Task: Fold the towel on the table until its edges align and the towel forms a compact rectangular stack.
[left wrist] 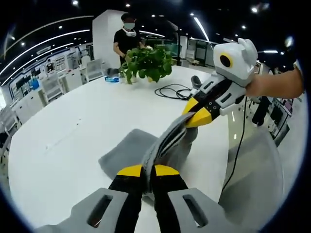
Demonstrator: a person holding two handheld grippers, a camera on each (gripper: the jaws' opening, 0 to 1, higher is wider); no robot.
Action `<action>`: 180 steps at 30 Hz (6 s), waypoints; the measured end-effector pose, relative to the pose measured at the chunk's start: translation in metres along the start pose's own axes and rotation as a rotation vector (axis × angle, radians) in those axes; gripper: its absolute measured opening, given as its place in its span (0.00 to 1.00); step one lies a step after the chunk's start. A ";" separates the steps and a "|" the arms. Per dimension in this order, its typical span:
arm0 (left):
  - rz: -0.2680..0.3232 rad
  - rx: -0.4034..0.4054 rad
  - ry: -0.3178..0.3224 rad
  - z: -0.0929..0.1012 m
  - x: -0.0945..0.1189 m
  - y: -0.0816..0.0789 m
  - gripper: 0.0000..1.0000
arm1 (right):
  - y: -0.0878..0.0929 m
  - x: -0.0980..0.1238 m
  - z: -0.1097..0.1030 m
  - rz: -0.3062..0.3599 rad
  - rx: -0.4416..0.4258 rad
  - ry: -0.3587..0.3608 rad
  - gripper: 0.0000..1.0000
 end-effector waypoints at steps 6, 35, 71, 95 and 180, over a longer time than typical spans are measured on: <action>0.005 0.012 -0.006 -0.012 -0.004 -0.006 0.07 | -0.003 -0.008 0.011 0.000 -0.002 0.025 0.05; 0.003 0.046 -0.031 -0.069 -0.053 -0.001 0.07 | 0.016 -0.071 0.052 -0.046 0.017 0.058 0.06; -0.092 0.009 -0.096 -0.117 -0.089 0.028 0.11 | 0.024 -0.103 0.087 -0.012 -0.032 0.179 0.19; -0.030 0.031 -0.005 -0.084 -0.070 0.033 0.15 | 0.057 -0.116 0.066 -0.107 0.021 0.107 0.12; -0.094 0.015 -0.075 -0.054 -0.051 0.067 0.38 | 0.075 -0.071 0.036 -0.062 -0.158 0.069 0.43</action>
Point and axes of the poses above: the point that each gripper's makers call its tool centre point, and the gripper's own axes: x roughly backward along the fingers, z roughly to its right, y roughly out of its underside, the point moved 3 cm from there along x, roughly backward along the fingers, and after that the axes turned 10 degrees about y, right-handed, at the moved point
